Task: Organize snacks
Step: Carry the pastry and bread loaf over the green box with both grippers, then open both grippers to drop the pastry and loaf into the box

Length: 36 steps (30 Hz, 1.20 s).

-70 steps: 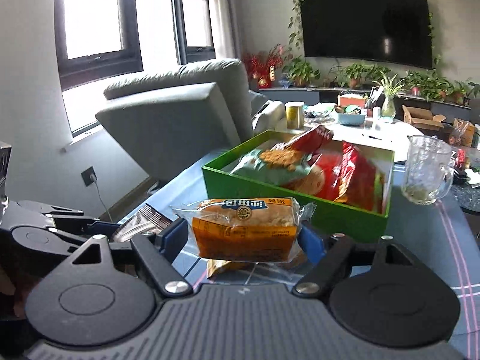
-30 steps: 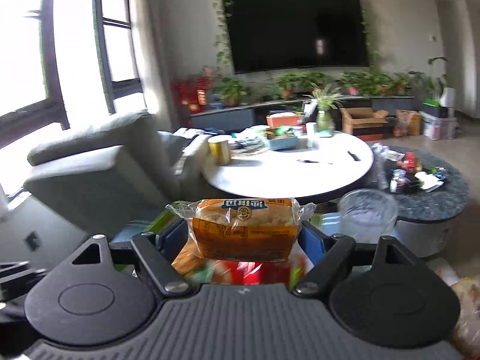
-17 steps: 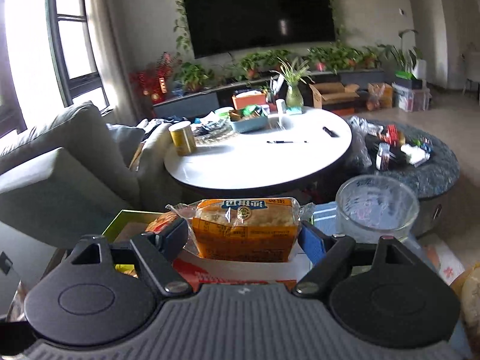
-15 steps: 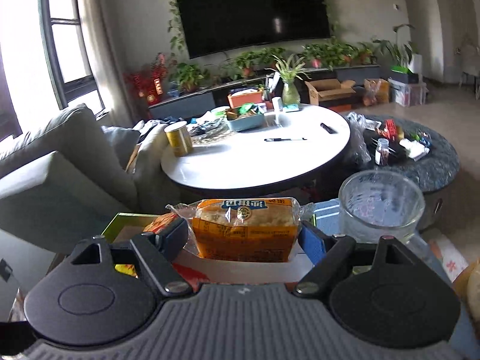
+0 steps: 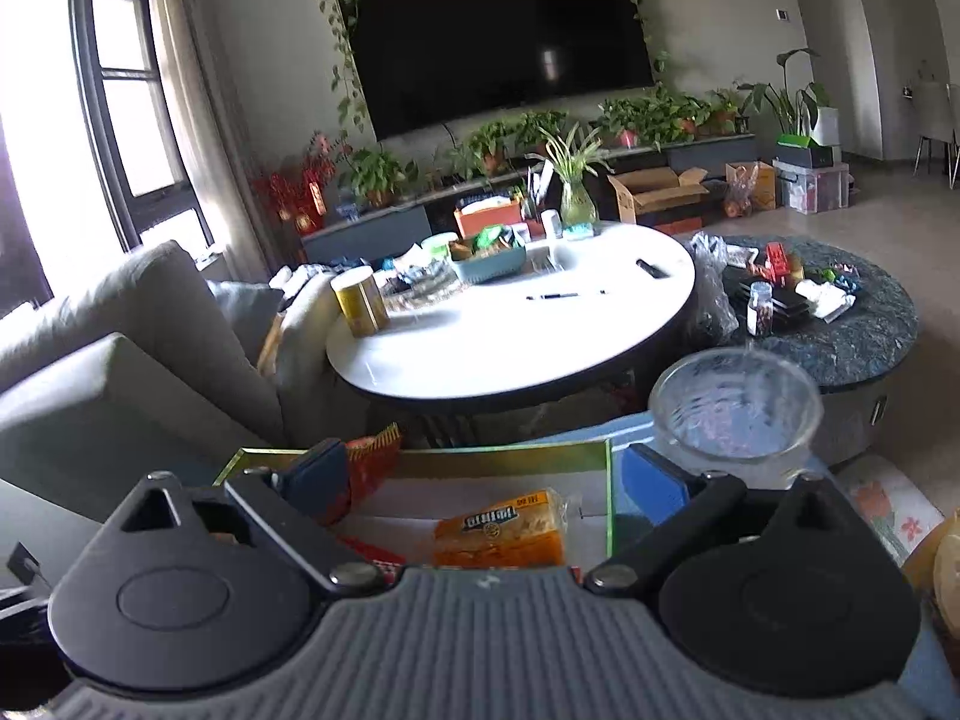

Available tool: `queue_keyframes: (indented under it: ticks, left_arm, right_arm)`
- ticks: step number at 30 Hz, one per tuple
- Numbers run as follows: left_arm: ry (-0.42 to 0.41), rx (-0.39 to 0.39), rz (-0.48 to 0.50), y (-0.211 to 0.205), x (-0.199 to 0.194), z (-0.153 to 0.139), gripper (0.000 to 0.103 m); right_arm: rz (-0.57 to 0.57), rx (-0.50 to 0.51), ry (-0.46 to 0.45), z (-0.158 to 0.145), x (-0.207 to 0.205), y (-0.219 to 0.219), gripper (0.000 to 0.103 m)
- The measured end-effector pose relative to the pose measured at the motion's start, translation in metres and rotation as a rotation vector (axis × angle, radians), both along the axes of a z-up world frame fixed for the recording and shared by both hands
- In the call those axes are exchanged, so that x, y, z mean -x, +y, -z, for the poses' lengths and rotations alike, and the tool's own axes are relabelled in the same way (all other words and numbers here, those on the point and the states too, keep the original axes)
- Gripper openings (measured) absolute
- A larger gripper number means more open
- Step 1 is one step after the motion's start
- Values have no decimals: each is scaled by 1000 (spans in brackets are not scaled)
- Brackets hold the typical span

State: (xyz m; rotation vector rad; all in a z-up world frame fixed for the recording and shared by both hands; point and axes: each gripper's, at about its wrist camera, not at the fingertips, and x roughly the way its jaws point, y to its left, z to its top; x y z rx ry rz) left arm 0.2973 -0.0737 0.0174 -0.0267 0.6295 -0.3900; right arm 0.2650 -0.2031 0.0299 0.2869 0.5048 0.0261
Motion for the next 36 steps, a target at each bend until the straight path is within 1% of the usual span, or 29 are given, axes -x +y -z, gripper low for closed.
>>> queue_keyframes:
  ticks: [3,5,7,9,10,14,17,19,23,28,30,31,34,36]
  left_arm:
    - [31,12,37,-16,-16,7,51]
    - [44,5,47,-25,-25,11,51]
    - [33,-7,40,-32,-34,11,52]
    - [18,-11,9,-33,-43,11,53]
    - [17,-7,-5,-33,-44,10,54]
    - [18,35,11,-26,-37,3,71]
    - [10,9,-19,-24,-31,0,73]
    - [25,-2,-48,-20,-25,-1,73]
    - [50,24,-73,-3,-6,-2,73]
    - [21,30,-121,26,26,-8,73]
    - [10,35,-130,34,40,-9,75]
    - [6,36,-134,40,48,-8,76]
    - [17,35,-146,55,71,5,76]
    - [41,24,-124,61,87,17,77]
  right_arm:
    - [-8,-23,-20,-9,1,-6,85]
    - [-17,-33,-31,-14,2,-7,85]
    - [-27,-28,-38,-16,2,-6,85]
    - [-37,-30,-38,-15,0,-6,85]
    - [-39,-35,-36,-14,0,-6,85]
    - [-46,-55,-25,-6,3,-11,85]
    - [-39,-67,-18,-4,6,-14,85]
    - [-41,-77,-13,-4,9,-15,85]
    - [-47,-67,-24,-5,20,-14,85]
    - [-81,-77,-12,-2,39,-11,85]
    - [-104,-69,-16,-1,51,-7,85]
    - [-111,-55,-19,0,57,-4,85]
    - [-121,37,-35,5,76,9,85]
    - [-145,76,-55,10,90,17,85]
